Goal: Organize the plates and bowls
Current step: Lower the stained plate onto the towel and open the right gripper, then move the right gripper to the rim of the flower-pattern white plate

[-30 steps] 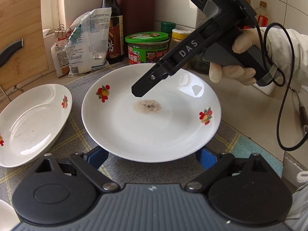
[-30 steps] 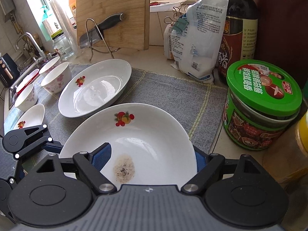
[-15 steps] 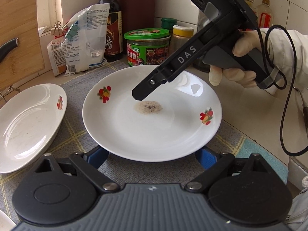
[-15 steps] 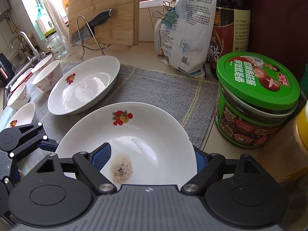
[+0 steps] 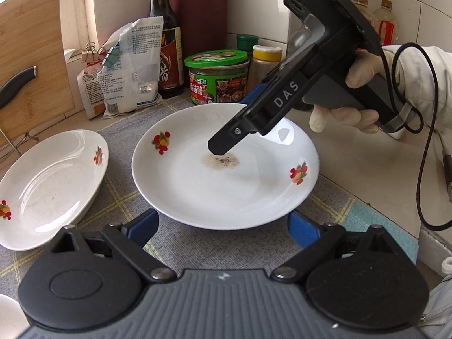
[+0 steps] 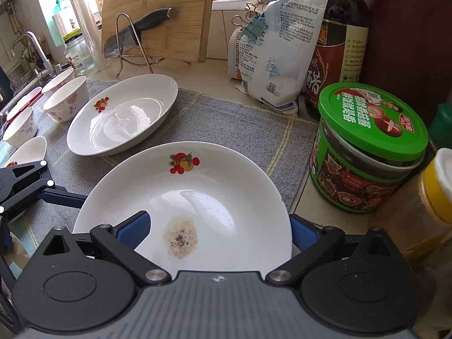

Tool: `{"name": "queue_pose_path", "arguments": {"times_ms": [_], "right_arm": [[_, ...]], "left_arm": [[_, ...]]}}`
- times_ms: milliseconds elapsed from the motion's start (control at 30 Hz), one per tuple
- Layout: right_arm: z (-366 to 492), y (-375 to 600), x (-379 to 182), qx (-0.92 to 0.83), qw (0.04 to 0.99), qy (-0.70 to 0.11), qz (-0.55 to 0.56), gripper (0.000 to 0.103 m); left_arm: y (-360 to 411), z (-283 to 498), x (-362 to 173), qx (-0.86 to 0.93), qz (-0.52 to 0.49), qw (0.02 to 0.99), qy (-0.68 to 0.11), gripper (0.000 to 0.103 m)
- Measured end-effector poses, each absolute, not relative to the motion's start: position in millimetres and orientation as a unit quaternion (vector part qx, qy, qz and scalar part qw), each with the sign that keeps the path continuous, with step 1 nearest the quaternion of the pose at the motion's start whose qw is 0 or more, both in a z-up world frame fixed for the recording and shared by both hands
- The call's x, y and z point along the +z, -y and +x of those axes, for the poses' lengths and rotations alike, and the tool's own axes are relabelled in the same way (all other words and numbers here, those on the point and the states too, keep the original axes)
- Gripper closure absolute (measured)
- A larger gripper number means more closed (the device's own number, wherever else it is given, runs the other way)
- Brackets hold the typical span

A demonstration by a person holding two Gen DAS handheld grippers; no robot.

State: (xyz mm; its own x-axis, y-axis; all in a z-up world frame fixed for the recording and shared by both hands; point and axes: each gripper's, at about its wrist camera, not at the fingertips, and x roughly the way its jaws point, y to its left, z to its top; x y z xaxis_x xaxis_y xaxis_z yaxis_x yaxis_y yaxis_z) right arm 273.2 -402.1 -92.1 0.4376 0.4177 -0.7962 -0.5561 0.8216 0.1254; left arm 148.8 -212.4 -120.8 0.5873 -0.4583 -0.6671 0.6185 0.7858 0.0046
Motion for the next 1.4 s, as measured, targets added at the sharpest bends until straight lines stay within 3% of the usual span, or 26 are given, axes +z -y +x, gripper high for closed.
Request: {"name": "queue_pose_path", "arguments": {"times_ms": [800, 1400], "right_arm": [[191, 347, -38, 0.276, 0.886, -0.367, -0.074, 0.0], [116, 255, -49, 0.245, 0.883, -0.399, -0.025, 0.0]], "left_arm": [[152, 77, -71, -0.181, 0.078, 0.929, -0.314, 0.005], [55, 26, -73, -0.21, 0.075, 0.923, -0.315, 0.005]]}}
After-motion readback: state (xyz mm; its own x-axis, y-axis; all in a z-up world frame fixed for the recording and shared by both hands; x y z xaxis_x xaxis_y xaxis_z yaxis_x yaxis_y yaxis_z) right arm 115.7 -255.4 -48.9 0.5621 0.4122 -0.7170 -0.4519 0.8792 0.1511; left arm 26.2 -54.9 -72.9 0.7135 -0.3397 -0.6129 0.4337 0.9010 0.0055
